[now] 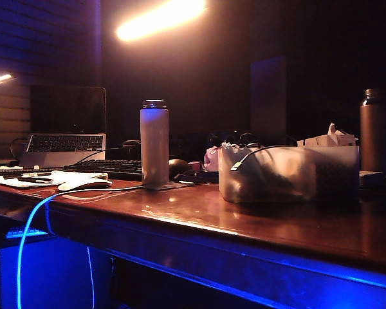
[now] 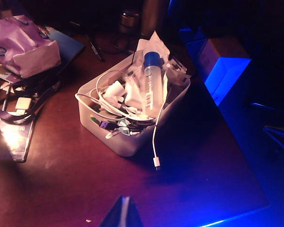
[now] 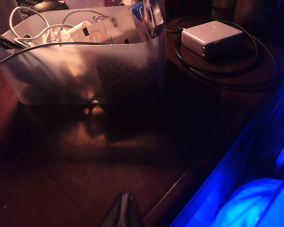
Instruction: Pick up the liquid glue and place it into the translucent box.
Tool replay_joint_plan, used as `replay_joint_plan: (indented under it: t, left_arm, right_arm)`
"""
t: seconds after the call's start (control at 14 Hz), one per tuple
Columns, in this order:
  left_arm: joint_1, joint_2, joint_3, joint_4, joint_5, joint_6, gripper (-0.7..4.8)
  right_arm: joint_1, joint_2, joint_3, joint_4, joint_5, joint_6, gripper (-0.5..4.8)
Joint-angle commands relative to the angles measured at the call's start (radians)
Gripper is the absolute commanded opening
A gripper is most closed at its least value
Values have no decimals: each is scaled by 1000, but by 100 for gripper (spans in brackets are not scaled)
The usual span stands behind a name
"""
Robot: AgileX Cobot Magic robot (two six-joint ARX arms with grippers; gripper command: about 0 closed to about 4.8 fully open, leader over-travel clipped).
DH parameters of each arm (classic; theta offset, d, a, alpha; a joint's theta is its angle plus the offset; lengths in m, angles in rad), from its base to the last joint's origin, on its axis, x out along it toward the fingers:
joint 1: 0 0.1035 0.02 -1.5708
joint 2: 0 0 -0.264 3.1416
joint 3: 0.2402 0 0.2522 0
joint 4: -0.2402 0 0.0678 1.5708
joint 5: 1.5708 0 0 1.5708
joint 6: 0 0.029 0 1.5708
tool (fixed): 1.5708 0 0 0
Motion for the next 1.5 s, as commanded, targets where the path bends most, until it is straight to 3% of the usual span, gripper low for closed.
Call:
replay_joint_plan:
  t: [0.07,0.36,0.71,0.93,1.14,1.36,1.5]
  left_arm:
    - [0,-3,3,9,3,3,-5]
    - [0,-3,3,10,3,3,-6]
    - [0,-2,2,33,-122,2,-6]
    - [0,-3,-87,219,-134,-21,-6]
    - [0,-3,-158,309,-167,-86,-6]
    - [0,-4,-268,544,-160,-136,-6]
    - [0,-4,-303,587,-160,-173,-6]
  right_arm:
    - [0,-1,-1,-2,2,3,-1]
    - [0,-1,-2,-2,2,3,-1]
    - [0,-1,-1,-2,2,3,-1]
    - [0,-1,-2,-2,2,3,-1]
    - [0,-1,-2,-2,2,3,-1]
    - [0,-1,-1,-2,2,3,-1]
    - [0,-1,-2,-2,2,3,-1]
